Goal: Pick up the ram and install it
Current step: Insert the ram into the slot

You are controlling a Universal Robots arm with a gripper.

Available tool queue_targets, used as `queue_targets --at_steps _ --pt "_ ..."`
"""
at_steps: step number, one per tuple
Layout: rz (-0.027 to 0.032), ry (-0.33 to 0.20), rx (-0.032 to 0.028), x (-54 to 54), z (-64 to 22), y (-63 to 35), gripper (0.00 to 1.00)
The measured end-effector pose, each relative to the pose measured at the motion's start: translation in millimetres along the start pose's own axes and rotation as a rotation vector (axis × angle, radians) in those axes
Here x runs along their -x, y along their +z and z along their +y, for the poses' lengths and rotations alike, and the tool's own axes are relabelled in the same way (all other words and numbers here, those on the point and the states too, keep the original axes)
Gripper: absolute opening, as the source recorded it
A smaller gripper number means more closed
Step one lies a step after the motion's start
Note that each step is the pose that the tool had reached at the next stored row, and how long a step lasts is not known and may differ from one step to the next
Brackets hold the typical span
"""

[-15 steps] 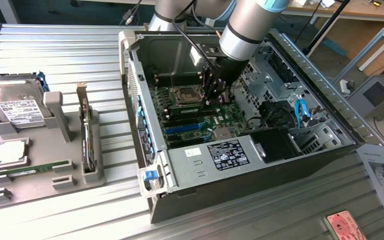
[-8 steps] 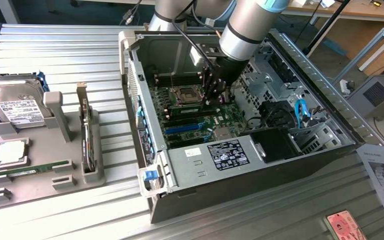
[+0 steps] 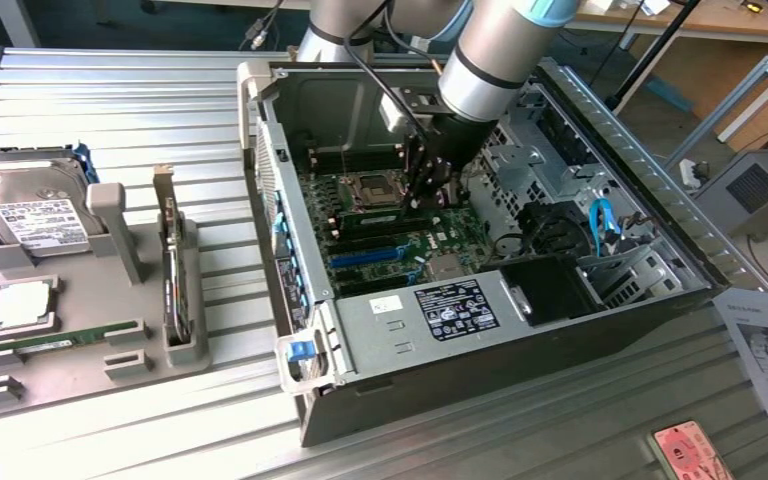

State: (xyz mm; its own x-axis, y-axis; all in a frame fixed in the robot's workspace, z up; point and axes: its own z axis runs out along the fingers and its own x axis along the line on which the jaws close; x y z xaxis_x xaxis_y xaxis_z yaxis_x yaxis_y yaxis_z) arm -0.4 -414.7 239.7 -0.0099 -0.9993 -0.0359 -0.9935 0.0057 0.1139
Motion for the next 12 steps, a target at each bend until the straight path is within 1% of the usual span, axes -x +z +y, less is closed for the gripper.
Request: queue_targets --at_steps 12 --pt "-0.0015 0.000 0.0000 -1.3 0.1 -1.0 0.12"
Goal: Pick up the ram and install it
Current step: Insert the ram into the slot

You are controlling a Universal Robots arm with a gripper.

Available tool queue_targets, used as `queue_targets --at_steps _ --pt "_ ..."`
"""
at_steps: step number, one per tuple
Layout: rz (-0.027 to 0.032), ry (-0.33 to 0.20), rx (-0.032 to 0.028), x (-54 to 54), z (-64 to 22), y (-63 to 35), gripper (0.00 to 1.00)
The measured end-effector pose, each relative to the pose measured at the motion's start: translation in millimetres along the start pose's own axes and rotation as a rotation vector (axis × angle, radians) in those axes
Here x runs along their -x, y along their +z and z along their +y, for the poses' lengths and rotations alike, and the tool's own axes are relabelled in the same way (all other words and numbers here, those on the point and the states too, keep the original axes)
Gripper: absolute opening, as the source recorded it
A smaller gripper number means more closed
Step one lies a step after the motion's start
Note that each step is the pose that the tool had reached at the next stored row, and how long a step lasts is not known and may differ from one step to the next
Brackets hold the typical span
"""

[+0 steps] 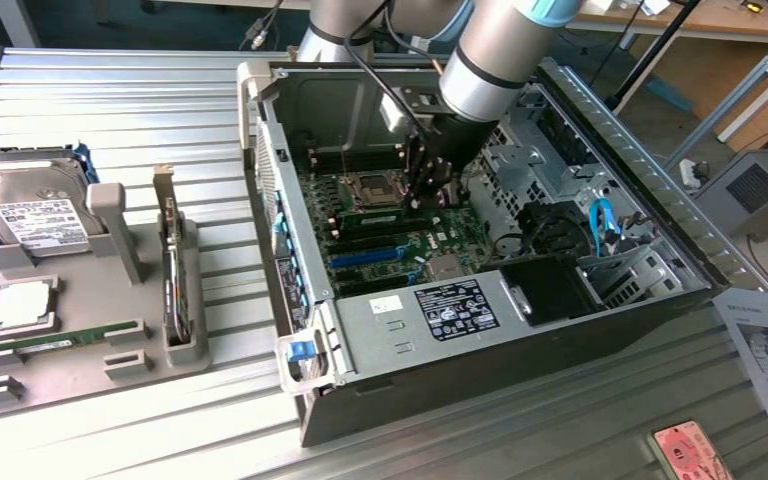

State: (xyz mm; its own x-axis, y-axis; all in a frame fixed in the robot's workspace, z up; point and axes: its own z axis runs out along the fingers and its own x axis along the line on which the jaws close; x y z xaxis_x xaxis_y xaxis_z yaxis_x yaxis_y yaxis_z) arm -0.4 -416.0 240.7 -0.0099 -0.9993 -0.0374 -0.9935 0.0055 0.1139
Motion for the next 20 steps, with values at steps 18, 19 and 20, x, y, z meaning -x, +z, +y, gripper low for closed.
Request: queue_targets --at_steps 18,19,20 --pt "-0.0030 0.000 0.0000 -2.3 0.0 -1.0 0.12" --pt "-0.0030 0.000 0.0000 -2.8 0.1 -1.0 0.12" --pt "-0.0031 0.000 0.0000 -2.9 0.1 -0.9 0.12"
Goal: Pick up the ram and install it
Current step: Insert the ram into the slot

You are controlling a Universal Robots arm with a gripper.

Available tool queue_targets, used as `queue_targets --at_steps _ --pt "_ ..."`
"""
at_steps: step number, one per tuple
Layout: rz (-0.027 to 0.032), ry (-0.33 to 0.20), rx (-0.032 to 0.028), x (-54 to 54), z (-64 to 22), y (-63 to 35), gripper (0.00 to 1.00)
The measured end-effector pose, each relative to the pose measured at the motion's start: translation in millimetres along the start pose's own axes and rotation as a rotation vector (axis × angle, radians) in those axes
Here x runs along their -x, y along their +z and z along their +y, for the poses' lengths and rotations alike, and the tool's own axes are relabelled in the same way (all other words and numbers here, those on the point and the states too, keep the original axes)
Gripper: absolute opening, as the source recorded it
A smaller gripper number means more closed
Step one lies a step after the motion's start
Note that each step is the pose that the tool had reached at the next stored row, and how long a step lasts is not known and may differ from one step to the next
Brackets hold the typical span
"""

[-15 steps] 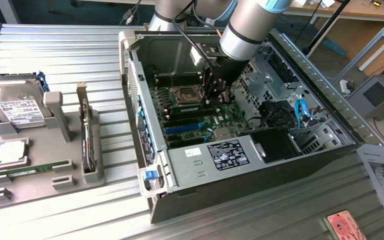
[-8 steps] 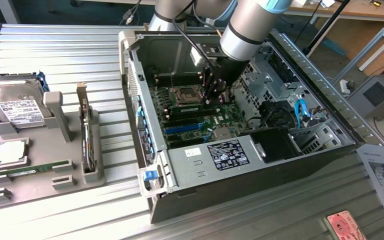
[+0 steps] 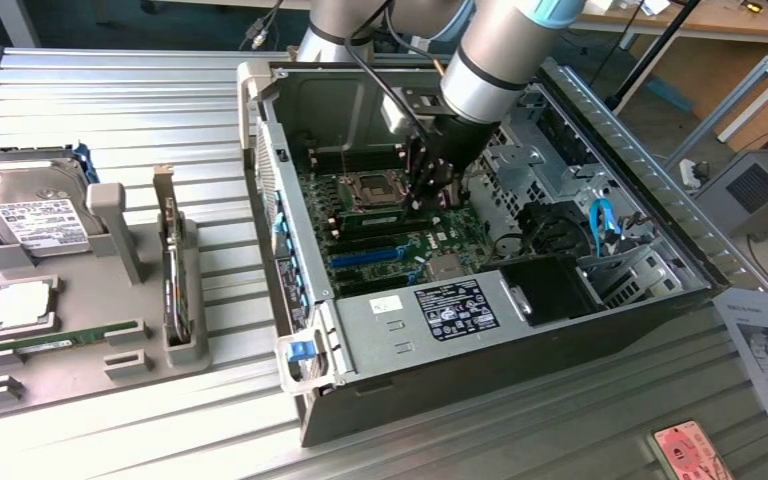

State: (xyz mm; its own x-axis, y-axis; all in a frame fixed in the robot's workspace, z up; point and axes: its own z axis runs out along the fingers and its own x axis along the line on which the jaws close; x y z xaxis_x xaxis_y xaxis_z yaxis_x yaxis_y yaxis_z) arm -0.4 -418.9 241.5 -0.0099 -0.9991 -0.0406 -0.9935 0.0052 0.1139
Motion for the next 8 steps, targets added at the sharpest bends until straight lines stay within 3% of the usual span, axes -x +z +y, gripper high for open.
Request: queue_targets --at_steps 4,7,8 --pt "0.0000 0.000 0.0000 -0.1 0.0 0.0 0.12" --pt "-0.0136 -0.002 0.0000 -0.1 0.0 0.0 0.12" --pt "-0.0155 -0.002 -0.0001 -0.1 0.0 0.0 0.12"
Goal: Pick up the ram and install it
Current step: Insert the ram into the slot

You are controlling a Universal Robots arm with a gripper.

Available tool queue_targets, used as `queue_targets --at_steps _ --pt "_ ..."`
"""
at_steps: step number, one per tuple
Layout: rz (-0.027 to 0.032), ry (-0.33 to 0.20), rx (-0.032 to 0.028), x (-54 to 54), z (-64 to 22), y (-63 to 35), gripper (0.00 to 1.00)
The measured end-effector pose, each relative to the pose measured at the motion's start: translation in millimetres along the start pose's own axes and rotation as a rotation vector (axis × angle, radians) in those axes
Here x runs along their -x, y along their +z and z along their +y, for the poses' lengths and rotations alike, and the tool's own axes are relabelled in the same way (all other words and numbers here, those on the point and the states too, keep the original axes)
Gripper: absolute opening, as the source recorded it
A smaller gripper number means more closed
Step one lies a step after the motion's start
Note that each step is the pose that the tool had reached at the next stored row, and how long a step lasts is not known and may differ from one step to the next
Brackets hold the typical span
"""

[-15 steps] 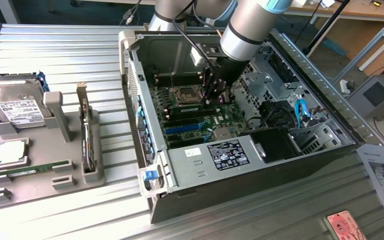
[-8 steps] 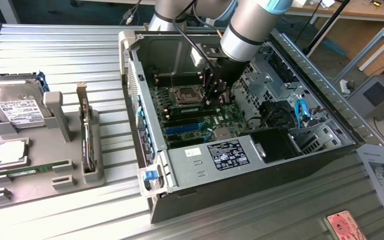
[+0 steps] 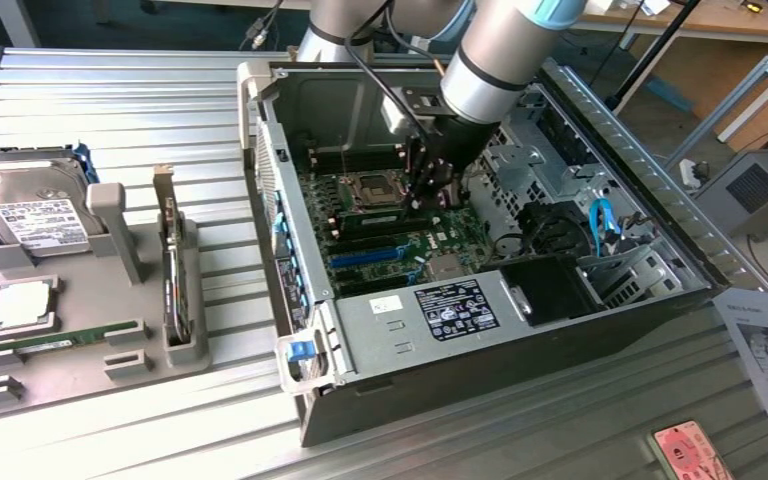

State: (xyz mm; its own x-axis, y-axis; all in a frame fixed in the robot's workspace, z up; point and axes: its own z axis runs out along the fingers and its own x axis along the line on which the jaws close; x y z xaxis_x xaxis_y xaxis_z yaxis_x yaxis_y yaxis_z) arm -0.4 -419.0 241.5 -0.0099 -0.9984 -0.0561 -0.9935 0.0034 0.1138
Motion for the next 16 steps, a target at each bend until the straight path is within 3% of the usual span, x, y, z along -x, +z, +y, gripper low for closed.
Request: queue_targets --at_steps 11,16 --pt "0.0000 0.000 0.0001 -1.4 0.0 -0.1 0.12" --pt "-0.0037 0.000 0.0001 -1.8 0.0 -0.1 0.12"
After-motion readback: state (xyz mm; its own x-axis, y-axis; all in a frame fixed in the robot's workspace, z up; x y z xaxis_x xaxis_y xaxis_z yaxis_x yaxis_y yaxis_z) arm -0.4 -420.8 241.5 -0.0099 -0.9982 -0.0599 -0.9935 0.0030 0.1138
